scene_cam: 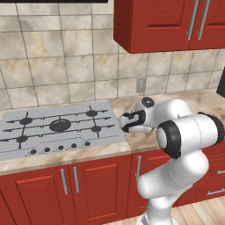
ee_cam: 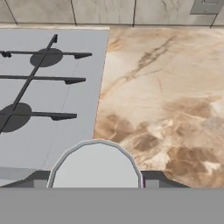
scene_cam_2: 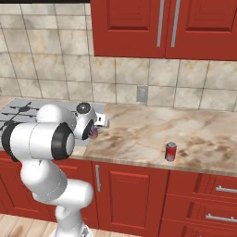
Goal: Four empty soda cans are scattered around the kitchen. Gather all the cans and cluster them next to the stove for recycling.
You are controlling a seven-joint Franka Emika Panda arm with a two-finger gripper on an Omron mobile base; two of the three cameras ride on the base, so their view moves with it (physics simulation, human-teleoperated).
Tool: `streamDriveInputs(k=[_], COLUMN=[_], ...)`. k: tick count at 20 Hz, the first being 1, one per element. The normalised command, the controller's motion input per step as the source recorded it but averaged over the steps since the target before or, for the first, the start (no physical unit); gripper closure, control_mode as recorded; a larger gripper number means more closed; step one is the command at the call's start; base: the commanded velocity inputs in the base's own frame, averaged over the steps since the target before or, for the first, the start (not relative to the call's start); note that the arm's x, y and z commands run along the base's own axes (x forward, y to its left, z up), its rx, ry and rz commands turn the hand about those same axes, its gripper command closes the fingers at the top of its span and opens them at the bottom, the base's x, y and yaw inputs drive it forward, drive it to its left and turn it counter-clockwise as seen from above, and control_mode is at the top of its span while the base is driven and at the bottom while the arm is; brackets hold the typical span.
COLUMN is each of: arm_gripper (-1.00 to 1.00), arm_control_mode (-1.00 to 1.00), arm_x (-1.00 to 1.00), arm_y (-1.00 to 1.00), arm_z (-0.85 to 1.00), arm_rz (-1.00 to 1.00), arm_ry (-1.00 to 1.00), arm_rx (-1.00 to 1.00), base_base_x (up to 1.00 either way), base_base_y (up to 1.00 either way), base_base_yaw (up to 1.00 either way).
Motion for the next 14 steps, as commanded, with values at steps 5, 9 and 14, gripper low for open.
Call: streamDriveInputs(k=[5,9,14], arm_gripper=[1.0,1.0,1.0], arm_control_mode=[-1.0,-1.0,-1.0], arm_x=[0.32,0.34,0.34], arm_y=[-0.1,-0.11,-0.1], arm_z=[0.0,0.0,0.0], arm_rz=[0.0,0.0,0.0], arm_ry=[0.0,0.0,0.0], arm_rx=[0.0,0.0,0.0], base_base_x=[0.0,0.0,0.0], base_base_y=[0.0,0.0,0.0], base_base_yaw=[0.0,0.0,0.0])
